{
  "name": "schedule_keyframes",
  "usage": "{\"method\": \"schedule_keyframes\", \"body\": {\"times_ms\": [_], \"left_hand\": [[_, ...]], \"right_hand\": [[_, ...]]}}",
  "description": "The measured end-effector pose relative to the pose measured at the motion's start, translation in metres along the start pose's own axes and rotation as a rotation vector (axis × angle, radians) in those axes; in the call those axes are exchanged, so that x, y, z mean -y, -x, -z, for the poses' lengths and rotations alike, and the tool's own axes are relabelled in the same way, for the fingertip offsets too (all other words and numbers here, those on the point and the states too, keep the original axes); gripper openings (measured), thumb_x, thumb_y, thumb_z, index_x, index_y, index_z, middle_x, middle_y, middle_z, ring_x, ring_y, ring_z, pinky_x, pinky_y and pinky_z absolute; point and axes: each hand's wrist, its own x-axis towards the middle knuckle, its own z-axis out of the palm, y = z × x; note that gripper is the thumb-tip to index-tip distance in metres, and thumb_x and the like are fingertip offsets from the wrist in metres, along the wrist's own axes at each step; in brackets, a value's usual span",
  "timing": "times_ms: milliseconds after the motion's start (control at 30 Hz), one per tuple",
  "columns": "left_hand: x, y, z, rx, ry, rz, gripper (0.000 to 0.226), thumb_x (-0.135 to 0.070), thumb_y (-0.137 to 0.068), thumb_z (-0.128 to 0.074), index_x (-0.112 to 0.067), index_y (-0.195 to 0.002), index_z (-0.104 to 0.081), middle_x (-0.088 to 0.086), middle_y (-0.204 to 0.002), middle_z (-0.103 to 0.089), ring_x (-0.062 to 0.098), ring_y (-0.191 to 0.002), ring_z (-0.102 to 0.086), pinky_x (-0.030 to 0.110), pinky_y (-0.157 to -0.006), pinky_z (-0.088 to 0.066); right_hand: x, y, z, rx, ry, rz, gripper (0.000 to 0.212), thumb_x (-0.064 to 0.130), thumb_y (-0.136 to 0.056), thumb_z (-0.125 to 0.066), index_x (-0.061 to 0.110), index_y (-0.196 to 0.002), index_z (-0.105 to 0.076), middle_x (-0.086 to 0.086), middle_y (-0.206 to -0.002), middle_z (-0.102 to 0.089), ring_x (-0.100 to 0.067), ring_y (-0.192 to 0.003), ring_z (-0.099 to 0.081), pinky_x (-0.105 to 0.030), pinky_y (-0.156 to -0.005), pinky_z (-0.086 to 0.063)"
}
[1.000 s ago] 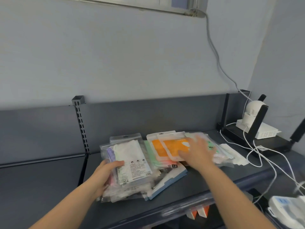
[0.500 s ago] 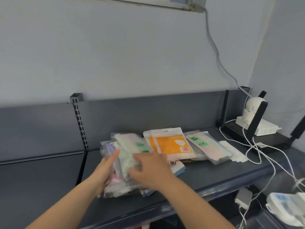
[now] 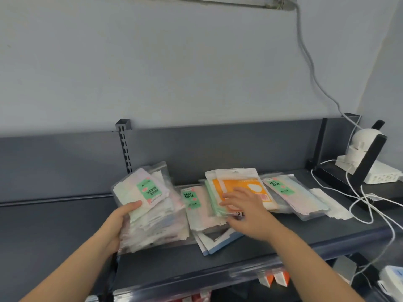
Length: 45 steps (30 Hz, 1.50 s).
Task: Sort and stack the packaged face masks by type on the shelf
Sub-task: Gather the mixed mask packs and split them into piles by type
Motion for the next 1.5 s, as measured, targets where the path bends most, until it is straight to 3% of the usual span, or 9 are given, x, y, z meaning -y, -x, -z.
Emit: {"method": "schedule_keyframes", "body": {"times_ms": [167,300,500,767,867,967,1100,1233,1500], "left_hand": [[0.001,0.009,0.022,-0.019,-0.080,-0.035,0.048,-0.018,-0.075,-0.067,-0.003,-0.121,-0.063,0.018,-0.105,-0.075,0.033,-0.078,-0.075,0.041,-0.065,-0.062],[-0.001,0.016,0.032,-0.035,-0.116,-0.030,0.044,-0.015,-0.082,-0.063,-0.003,-0.124,-0.060,0.020,-0.104,-0.075,0.034,-0.077,-0.075,0.039,-0.060,-0.061],[0.003,0.020,0.035,-0.072,-0.145,-0.016,0.043,-0.020,-0.087,-0.064,-0.005,-0.127,-0.058,0.020,-0.109,-0.073,0.035,-0.084,-0.075,0.040,-0.064,-0.061],[0.007,0.031,0.023,-0.081,-0.125,-0.043,0.036,-0.013,-0.088,-0.064,-0.005,-0.123,-0.060,0.019,-0.108,-0.074,0.035,-0.088,-0.074,0.042,-0.067,-0.063],[0.011,0.038,0.011,-0.092,-0.101,-0.062,0.033,-0.014,-0.091,-0.061,-0.004,-0.123,-0.061,0.018,-0.104,-0.075,0.032,-0.082,-0.075,0.039,-0.063,-0.062],[0.015,0.046,0.005,-0.125,-0.010,-0.071,0.044,-0.042,-0.101,-0.041,-0.009,-0.116,-0.066,0.014,-0.090,-0.077,0.027,-0.069,-0.075,0.034,-0.053,-0.058],[0.008,0.054,0.015,-0.174,0.062,-0.085,0.076,-0.076,-0.088,-0.028,-0.016,-0.107,-0.071,0.014,-0.096,-0.077,0.030,-0.076,-0.075,0.041,-0.065,-0.057],[0.002,0.058,0.030,-0.142,0.103,-0.004,0.084,-0.081,-0.085,-0.023,-0.020,-0.123,-0.066,0.015,-0.118,-0.071,0.037,-0.100,-0.071,0.049,-0.073,-0.059],[-0.015,0.056,0.060,-0.045,-0.027,0.022,0.045,-0.040,-0.095,-0.043,-0.012,-0.122,-0.065,0.016,-0.111,-0.073,0.037,-0.097,-0.071,0.053,-0.083,-0.056]], "right_hand": [[0.025,-0.014,-0.028,0.287,0.275,-0.034,0.089,0.077,-0.078,-0.049,0.042,-0.153,-0.013,0.013,-0.165,-0.002,-0.015,-0.151,0.008,-0.053,-0.119,0.007],[0.008,-0.018,-0.021,0.142,0.394,-0.146,0.101,0.086,-0.070,-0.042,0.033,-0.153,-0.017,0.009,-0.160,-0.025,-0.024,-0.147,-0.016,-0.052,-0.112,-0.017],[-0.003,-0.020,-0.025,-0.096,0.609,0.018,0.058,0.051,-0.080,-0.033,0.020,-0.116,-0.065,0.001,-0.106,-0.072,-0.025,-0.109,-0.057,-0.045,-0.093,-0.029],[0.052,-0.035,-0.035,-0.674,0.306,0.154,0.031,0.027,-0.087,-0.046,0.016,-0.099,-0.072,0.005,-0.067,-0.065,-0.017,-0.072,-0.063,-0.039,-0.082,-0.043],[0.098,-0.036,-0.045,-0.523,0.258,0.331,0.027,0.026,-0.082,-0.047,0.017,-0.096,-0.069,0.003,-0.069,-0.064,-0.019,-0.066,-0.060,-0.036,-0.074,-0.052],[0.128,-0.029,-0.071,-0.151,0.176,0.460,0.043,0.035,-0.087,-0.047,0.023,-0.127,-0.057,0.002,-0.118,-0.065,-0.021,-0.107,-0.059,-0.046,-0.103,-0.040],[0.155,-0.034,-0.066,0.339,-0.635,0.312,0.049,0.039,-0.102,-0.046,0.026,-0.148,-0.032,0.002,-0.153,-0.037,-0.013,-0.134,-0.040,-0.034,-0.116,-0.027],[0.147,-0.061,-0.059,0.142,-0.881,-0.166,0.050,0.029,-0.103,-0.046,0.015,-0.149,-0.034,0.005,-0.148,-0.039,-0.013,-0.129,-0.043,-0.021,-0.100,-0.032],[0.180,-0.076,-0.104,0.267,-0.814,-0.160,0.064,0.048,-0.087,-0.066,0.031,-0.143,-0.041,0.015,-0.140,-0.044,-0.006,-0.120,-0.050,-0.017,-0.090,-0.046]]}}
